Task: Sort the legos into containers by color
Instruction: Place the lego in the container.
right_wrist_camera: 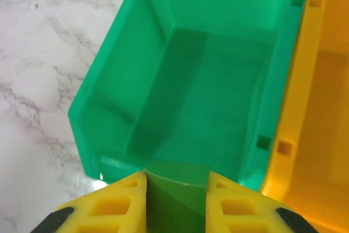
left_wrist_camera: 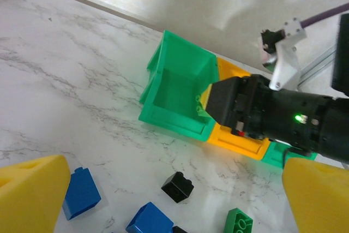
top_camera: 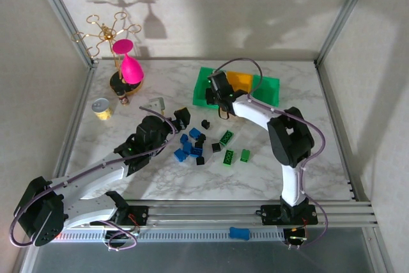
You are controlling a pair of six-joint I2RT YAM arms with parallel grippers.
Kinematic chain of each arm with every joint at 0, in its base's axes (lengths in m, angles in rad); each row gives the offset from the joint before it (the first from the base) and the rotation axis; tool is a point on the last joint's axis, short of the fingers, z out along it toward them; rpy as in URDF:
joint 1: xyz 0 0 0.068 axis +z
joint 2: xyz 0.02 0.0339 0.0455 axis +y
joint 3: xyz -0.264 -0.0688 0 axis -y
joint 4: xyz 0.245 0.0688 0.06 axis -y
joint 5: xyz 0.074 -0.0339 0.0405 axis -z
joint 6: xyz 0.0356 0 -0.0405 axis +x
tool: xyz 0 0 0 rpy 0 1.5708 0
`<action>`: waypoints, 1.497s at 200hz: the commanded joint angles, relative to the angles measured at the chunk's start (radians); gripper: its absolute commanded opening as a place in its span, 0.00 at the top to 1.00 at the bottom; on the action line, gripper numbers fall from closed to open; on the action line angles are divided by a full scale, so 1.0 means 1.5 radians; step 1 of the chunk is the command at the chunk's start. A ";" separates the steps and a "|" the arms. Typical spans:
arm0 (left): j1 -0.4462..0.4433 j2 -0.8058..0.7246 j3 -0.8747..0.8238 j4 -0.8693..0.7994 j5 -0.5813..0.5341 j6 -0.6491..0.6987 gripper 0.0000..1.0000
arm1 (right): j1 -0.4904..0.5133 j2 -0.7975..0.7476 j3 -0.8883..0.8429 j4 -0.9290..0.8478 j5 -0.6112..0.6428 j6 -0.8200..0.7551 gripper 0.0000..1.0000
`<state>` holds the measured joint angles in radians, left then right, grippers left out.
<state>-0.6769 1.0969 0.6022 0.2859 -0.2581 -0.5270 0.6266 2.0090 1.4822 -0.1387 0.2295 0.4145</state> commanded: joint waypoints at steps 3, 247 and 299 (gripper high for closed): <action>0.006 -0.015 0.013 -0.004 0.009 0.007 0.00 | 0.007 0.049 0.060 -0.014 0.045 0.003 0.76; 0.014 -0.076 -0.010 -0.035 0.009 -0.010 0.01 | 0.060 0.031 -0.007 -0.039 0.074 0.046 0.64; 0.014 -0.073 0.003 -0.047 0.016 -0.006 0.00 | 0.060 -0.008 0.005 -0.042 0.064 0.036 0.57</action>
<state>-0.6640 0.9989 0.5983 0.2337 -0.2539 -0.5282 0.7143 2.0735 1.4822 -0.1989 0.3141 0.4675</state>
